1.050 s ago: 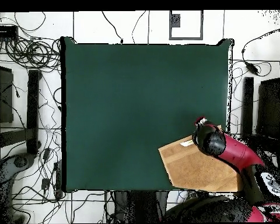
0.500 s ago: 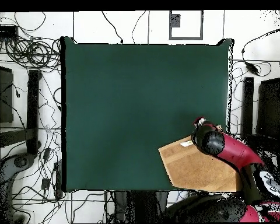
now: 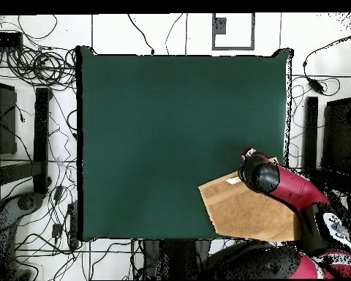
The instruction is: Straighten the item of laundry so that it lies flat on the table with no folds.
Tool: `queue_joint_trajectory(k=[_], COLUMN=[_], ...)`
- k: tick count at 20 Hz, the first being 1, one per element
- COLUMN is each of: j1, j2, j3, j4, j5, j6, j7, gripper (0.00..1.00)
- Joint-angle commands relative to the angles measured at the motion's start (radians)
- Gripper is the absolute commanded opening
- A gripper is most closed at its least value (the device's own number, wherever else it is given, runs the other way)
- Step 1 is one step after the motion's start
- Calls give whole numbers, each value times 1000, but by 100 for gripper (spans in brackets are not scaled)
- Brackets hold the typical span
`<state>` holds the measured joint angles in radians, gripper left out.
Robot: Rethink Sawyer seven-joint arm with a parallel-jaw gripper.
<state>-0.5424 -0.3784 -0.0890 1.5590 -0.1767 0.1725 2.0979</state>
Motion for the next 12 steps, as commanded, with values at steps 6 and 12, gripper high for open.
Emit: queue_joint_trajectory(k=[6, 12], j1=[-35, -38], j2=[16, 10], j3=[76, 77], j4=[120, 120], j5=[-74, -89], j6=[153, 160], j7=[-48, -37], gripper=[100, 100])
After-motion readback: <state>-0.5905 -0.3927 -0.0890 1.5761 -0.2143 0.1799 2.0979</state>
